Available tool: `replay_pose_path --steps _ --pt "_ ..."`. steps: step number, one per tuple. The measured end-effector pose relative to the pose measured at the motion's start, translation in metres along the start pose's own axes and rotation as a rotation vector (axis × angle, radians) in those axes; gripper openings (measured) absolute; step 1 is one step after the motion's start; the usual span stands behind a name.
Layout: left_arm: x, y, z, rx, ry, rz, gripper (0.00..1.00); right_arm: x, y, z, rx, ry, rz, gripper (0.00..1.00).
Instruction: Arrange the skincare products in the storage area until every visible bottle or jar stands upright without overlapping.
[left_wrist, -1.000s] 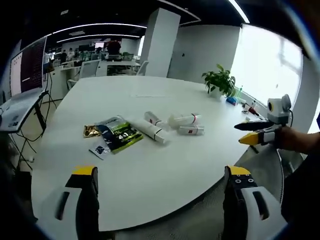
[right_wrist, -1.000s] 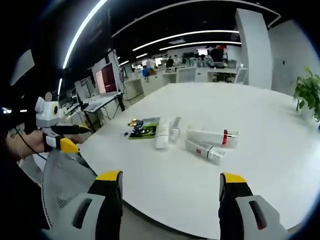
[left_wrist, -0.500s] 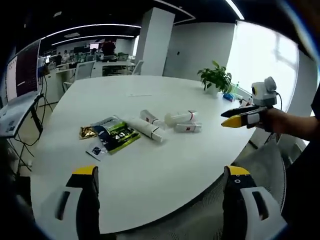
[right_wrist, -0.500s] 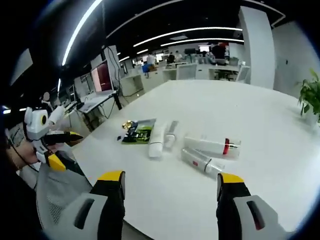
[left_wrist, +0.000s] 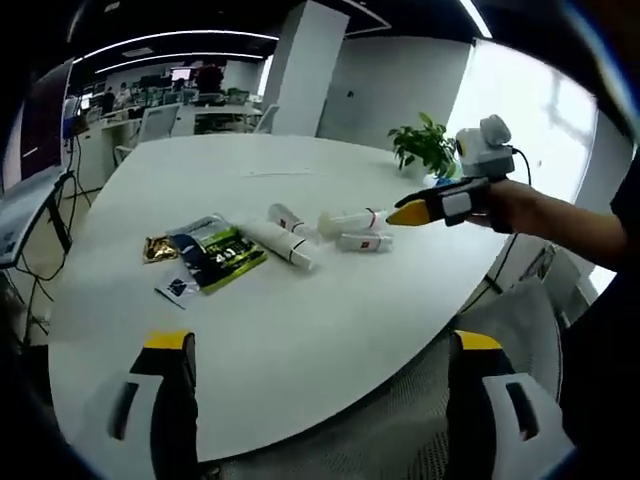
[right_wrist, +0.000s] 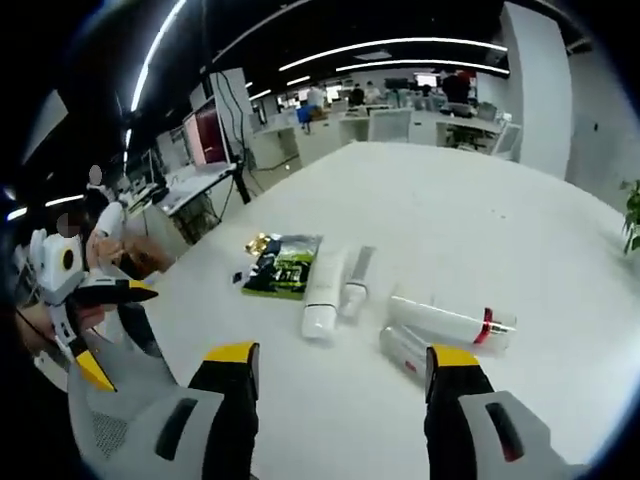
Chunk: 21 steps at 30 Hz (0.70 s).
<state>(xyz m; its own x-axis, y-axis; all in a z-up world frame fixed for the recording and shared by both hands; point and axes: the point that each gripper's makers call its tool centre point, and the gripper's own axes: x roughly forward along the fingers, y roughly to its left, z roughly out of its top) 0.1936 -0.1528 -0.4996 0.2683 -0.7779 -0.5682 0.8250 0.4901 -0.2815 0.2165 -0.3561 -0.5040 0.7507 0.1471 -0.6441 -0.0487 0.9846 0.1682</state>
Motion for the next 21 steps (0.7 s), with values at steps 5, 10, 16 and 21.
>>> replay_pose_path --steps 5,10,16,21 --pt "0.004 0.009 -0.001 -0.014 0.020 0.002 0.98 0.017 0.009 0.005 -0.010 0.031 0.023 0.68" --pt "0.004 0.013 -0.001 -0.007 0.018 -0.003 0.98 0.035 0.021 0.016 -0.021 0.046 0.050 0.66" --pt "0.006 0.020 -0.002 -0.001 0.025 -0.009 0.99 0.064 0.026 0.026 -0.020 0.077 0.077 0.65" --pt "0.004 0.026 -0.004 -0.004 0.030 -0.010 0.99 0.085 0.030 0.033 -0.001 0.103 0.089 0.64"
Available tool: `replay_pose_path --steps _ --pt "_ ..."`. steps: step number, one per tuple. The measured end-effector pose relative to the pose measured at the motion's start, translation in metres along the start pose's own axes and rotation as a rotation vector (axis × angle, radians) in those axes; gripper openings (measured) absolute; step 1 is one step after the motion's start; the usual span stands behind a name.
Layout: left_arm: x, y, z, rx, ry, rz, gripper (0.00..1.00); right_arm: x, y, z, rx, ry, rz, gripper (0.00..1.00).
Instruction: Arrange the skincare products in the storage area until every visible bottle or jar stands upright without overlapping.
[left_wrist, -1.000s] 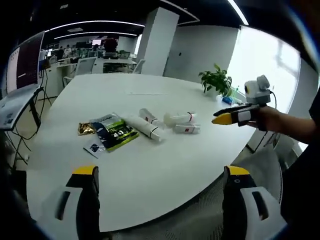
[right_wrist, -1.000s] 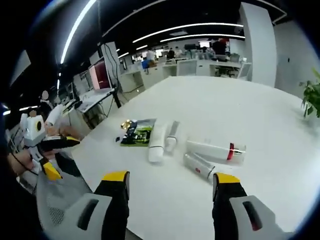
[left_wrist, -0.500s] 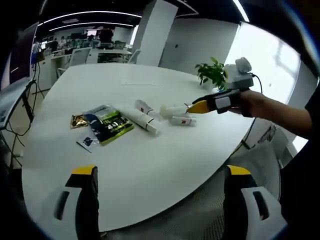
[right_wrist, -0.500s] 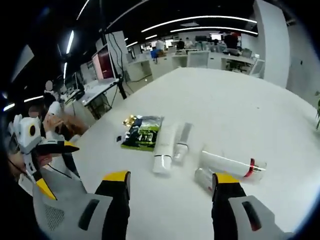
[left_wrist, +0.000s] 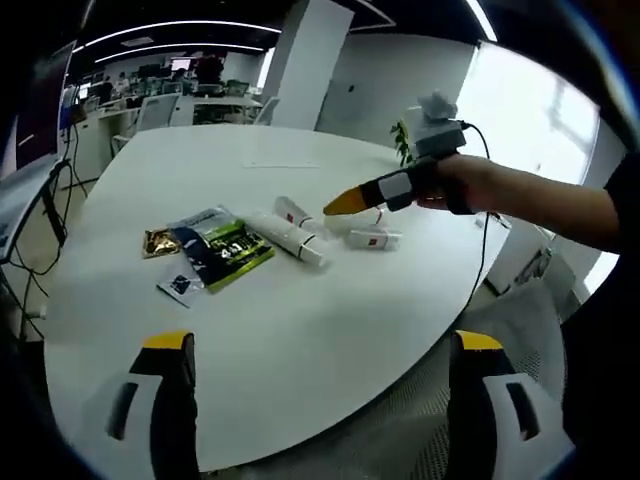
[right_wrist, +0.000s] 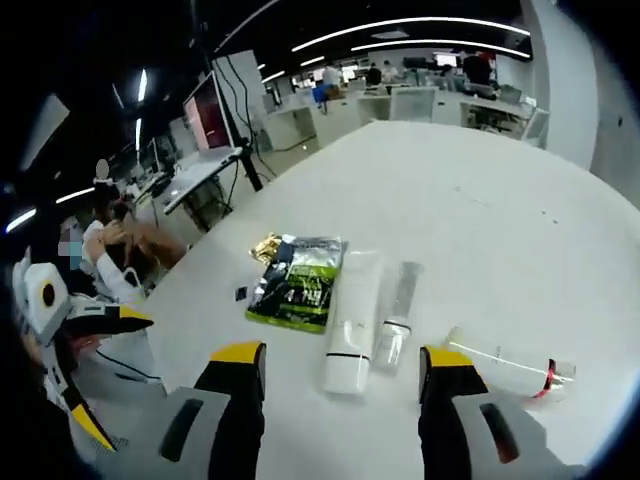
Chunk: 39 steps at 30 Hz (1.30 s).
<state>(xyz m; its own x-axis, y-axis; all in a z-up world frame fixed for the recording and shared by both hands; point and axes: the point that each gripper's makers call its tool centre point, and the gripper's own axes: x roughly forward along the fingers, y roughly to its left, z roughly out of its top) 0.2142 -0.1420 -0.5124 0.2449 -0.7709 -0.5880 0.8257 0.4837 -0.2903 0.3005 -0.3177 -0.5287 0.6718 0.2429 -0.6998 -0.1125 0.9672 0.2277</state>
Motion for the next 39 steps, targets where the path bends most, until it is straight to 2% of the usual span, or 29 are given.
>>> replay_pose_path --steps 13,19,20,24,28,31,34,37,38,39 --pt "0.000 -0.006 -0.001 -0.033 -0.001 -0.034 0.99 0.063 0.001 0.002 -0.031 0.093 -0.006 0.60" --pt "0.001 -0.008 -0.002 -0.067 0.008 -0.060 0.99 0.081 -0.008 0.005 -0.023 0.112 -0.035 0.59" --pt "0.002 -0.008 -0.002 -0.069 0.009 -0.062 0.99 0.082 -0.011 0.006 -0.068 0.110 -0.050 0.56" --pt "0.003 -0.008 -0.004 -0.077 0.019 -0.070 0.99 0.097 -0.008 0.014 -0.053 0.089 -0.057 0.54" --pt "0.003 -0.009 -0.005 -0.079 0.026 -0.075 0.99 0.107 -0.005 0.012 -0.068 0.129 -0.056 0.55" --pt "0.003 -0.009 -0.006 -0.079 0.030 -0.077 0.99 0.116 -0.011 0.011 -0.116 0.157 -0.093 0.53" --pt "0.004 -0.009 -0.007 -0.084 0.032 -0.076 0.99 0.126 -0.018 0.008 -0.100 0.179 -0.109 0.48" --pt "0.004 -0.008 -0.007 -0.091 0.033 -0.075 0.99 0.128 -0.034 0.007 -0.085 0.207 -0.157 0.43" --pt "0.004 -0.008 -0.007 -0.093 0.033 -0.075 0.99 0.131 -0.032 0.006 -0.068 0.205 -0.140 0.43" --pt "0.004 -0.007 -0.008 -0.095 0.033 -0.074 0.99 0.129 -0.034 0.009 -0.087 0.203 -0.139 0.42"
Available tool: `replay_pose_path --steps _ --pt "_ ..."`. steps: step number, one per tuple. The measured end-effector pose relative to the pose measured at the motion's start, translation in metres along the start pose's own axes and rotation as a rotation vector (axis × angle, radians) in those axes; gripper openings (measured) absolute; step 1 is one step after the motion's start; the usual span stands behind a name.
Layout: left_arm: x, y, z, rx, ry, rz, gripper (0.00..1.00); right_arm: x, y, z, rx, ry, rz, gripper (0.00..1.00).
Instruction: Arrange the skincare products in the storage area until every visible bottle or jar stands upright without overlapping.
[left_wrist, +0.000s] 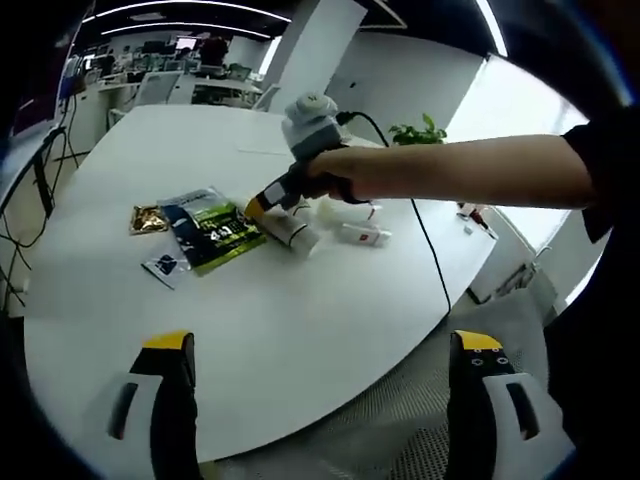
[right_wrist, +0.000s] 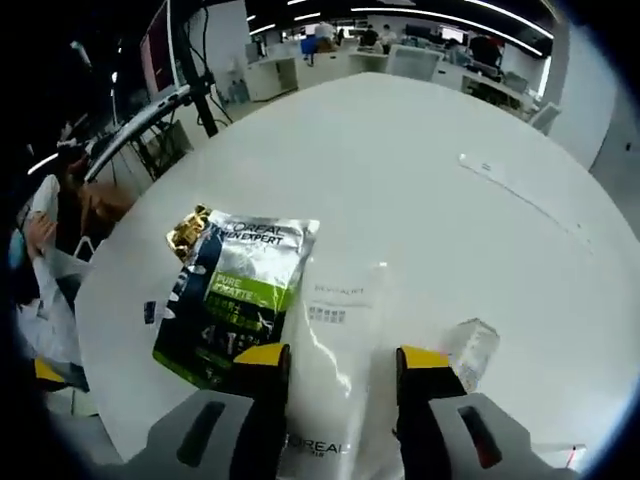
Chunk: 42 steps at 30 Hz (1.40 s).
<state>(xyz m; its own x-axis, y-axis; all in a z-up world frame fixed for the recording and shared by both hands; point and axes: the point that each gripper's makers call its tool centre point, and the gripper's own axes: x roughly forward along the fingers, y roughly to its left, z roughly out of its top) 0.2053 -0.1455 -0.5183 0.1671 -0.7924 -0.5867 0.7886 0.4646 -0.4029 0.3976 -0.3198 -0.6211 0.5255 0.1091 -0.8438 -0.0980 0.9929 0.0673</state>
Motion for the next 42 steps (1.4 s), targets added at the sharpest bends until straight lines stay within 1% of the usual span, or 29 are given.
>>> replay_pose_path --steps 3,4,7,9,10,11,12,13,15,16,17,18,19,20,22,24,26,27,29,30,31,33,34,37,38,40,42 --pt "0.001 0.000 0.000 -0.004 0.003 -0.001 0.99 0.004 -0.007 0.004 -0.004 0.009 -0.021 0.36" --pt "0.002 0.000 -0.001 -0.006 0.005 -0.001 0.99 0.007 -0.009 0.007 -0.006 0.016 -0.028 0.35" --pt "0.003 0.000 -0.001 -0.008 0.009 -0.001 0.98 0.003 -0.009 0.003 -0.037 0.044 -0.039 0.34" --pt "0.004 0.000 -0.001 -0.012 0.009 -0.002 0.98 0.005 -0.007 0.004 -0.054 0.047 -0.051 0.34" --pt "0.004 0.000 -0.001 -0.013 0.010 -0.002 0.98 0.005 -0.011 0.006 -0.070 0.037 -0.076 0.31" --pt "0.004 0.001 -0.001 -0.013 0.009 -0.001 0.98 0.006 -0.010 0.007 -0.062 0.027 -0.075 0.29" --pt "0.004 0.001 -0.001 -0.014 0.010 0.000 0.98 0.004 -0.011 0.008 -0.031 0.016 -0.081 0.28" --pt "0.004 0.001 -0.001 -0.013 0.010 0.002 0.98 0.004 -0.012 0.008 -0.025 0.014 -0.078 0.26" --pt "0.003 0.001 -0.001 -0.011 0.007 0.003 0.99 0.001 -0.011 0.009 0.024 -0.002 -0.055 0.24" --pt "0.002 0.000 0.000 -0.011 0.004 0.004 0.99 0.004 -0.012 0.010 0.050 -0.013 -0.043 0.23" --pt "0.002 0.001 0.000 -0.010 0.001 0.006 0.99 0.004 -0.012 0.010 0.047 -0.016 -0.042 0.23" --pt "0.001 0.001 0.001 -0.010 -0.002 0.008 0.99 -0.004 -0.007 0.005 0.035 -0.023 -0.037 0.23" --pt "0.001 0.001 0.001 -0.010 -0.003 0.009 0.99 -0.006 -0.006 0.005 0.026 -0.027 -0.036 0.22" --pt "0.001 0.001 0.002 -0.012 -0.005 0.009 0.99 -0.006 -0.007 0.007 0.011 -0.039 -0.035 0.22" --pt "0.002 0.001 0.003 -0.013 -0.008 0.008 0.99 -0.018 -0.001 0.009 0.008 -0.075 -0.028 0.22" --pt "0.001 0.000 0.004 -0.015 -0.011 0.006 0.99 -0.024 -0.001 0.016 0.014 -0.133 -0.011 0.22" --pt "0.000 -0.001 0.005 -0.015 -0.016 0.004 0.99 -0.035 -0.001 0.017 0.029 -0.168 -0.005 0.21" --pt "0.000 -0.001 0.005 -0.013 -0.018 0.004 0.99 -0.042 0.001 0.020 0.015 -0.211 0.005 0.21" --pt "-0.001 -0.004 0.006 -0.010 -0.020 -0.001 0.99 -0.051 0.002 0.020 0.018 -0.237 0.011 0.21" --pt "-0.001 -0.005 0.006 -0.008 -0.020 -0.002 0.99 -0.055 0.002 0.023 0.001 -0.279 0.014 0.21" --pt "-0.002 -0.008 0.007 -0.003 -0.023 -0.005 0.99 -0.060 0.002 0.020 0.005 -0.282 0.008 0.21" --pt "-0.002 -0.014 0.008 0.007 -0.023 -0.012 0.99 -0.073 0.006 0.017 0.002 -0.327 0.019 0.21" --pt "-0.002 -0.015 0.008 0.012 -0.023 -0.013 0.99 -0.086 0.013 0.012 0.001 -0.348 0.021 0.21" --pt "-0.004 -0.020 0.008 0.036 -0.022 -0.020 0.99 -0.099 0.014 0.007 -0.007 -0.385 0.014 0.21" --pt "-0.004 -0.022 0.009 0.043 -0.022 -0.021 0.99 -0.107 0.015 0.007 -0.009 -0.413 0.012 0.21" --pt "-0.004 -0.026 0.009 0.057 -0.021 -0.025 0.99 -0.114 0.017 0.004 0.007 -0.435 0.013 0.21" --pt "-0.005 -0.031 0.010 0.069 -0.023 -0.030 0.99 -0.129 0.023 -0.002 0.009 -0.459 0.014 0.21"
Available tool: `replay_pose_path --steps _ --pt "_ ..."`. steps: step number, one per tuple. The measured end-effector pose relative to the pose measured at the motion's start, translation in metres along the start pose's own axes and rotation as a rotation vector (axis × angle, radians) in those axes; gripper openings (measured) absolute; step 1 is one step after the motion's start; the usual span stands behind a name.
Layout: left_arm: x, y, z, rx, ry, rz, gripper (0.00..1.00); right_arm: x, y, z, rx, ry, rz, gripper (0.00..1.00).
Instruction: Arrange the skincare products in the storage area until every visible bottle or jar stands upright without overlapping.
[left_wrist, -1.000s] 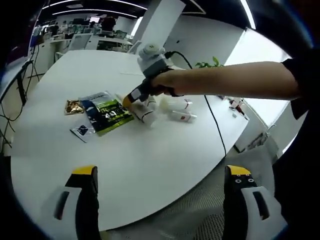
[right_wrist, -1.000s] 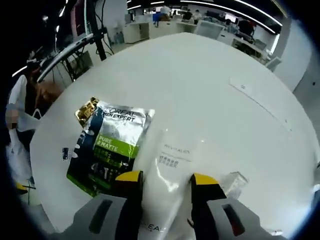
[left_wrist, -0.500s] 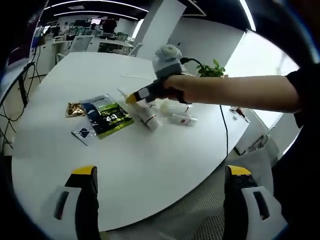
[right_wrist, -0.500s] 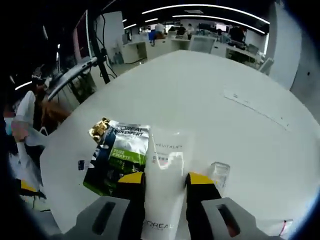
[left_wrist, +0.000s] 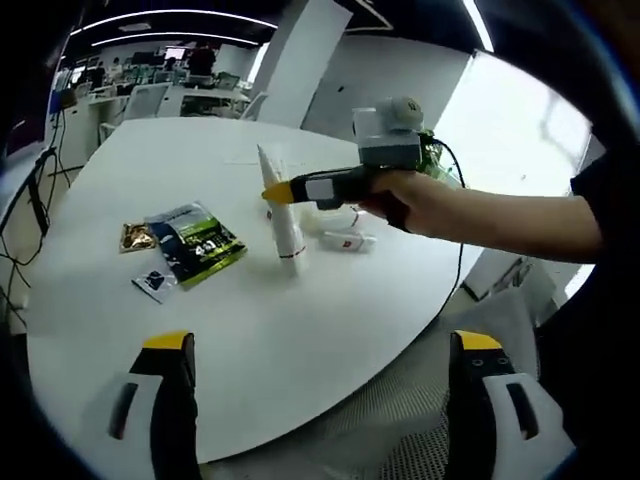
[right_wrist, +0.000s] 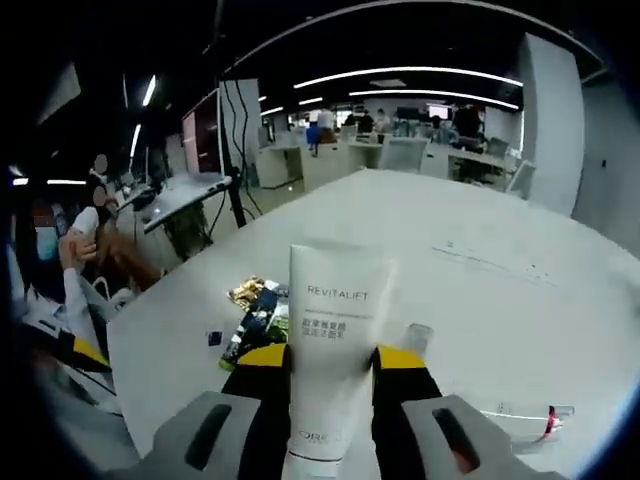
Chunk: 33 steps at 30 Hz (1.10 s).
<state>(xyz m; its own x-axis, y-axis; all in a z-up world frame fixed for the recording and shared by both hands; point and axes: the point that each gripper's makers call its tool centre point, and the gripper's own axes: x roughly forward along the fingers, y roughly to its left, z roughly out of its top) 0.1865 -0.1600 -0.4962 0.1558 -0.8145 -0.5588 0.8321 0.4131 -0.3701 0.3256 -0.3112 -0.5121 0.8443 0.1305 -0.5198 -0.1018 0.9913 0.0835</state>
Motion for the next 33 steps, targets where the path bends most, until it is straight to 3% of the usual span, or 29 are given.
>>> replay_pose_path --steps 6,10,15,18,28,33 --pt "0.000 -0.009 0.004 0.039 -0.001 -0.004 0.99 -0.033 0.011 0.002 -0.003 -0.056 -0.011 0.21" --pt "0.000 -0.013 0.011 0.061 -0.012 -0.004 0.98 -0.059 0.024 0.018 0.002 -0.111 -0.007 0.21" --pt "0.003 -0.023 0.031 0.097 -0.049 -0.011 0.94 -0.095 0.044 0.040 0.003 -0.196 0.031 0.21" --pt "0.005 -0.030 0.040 0.113 -0.067 -0.021 0.89 -0.116 0.056 0.049 0.015 -0.232 0.056 0.21" --pt "0.016 -0.049 0.078 0.206 -0.146 -0.040 0.73 -0.151 0.083 0.053 -0.010 -0.258 0.097 0.21" --pt "0.012 -0.056 0.094 0.248 -0.225 -0.027 0.51 -0.165 0.101 0.059 -0.023 -0.292 0.123 0.22"
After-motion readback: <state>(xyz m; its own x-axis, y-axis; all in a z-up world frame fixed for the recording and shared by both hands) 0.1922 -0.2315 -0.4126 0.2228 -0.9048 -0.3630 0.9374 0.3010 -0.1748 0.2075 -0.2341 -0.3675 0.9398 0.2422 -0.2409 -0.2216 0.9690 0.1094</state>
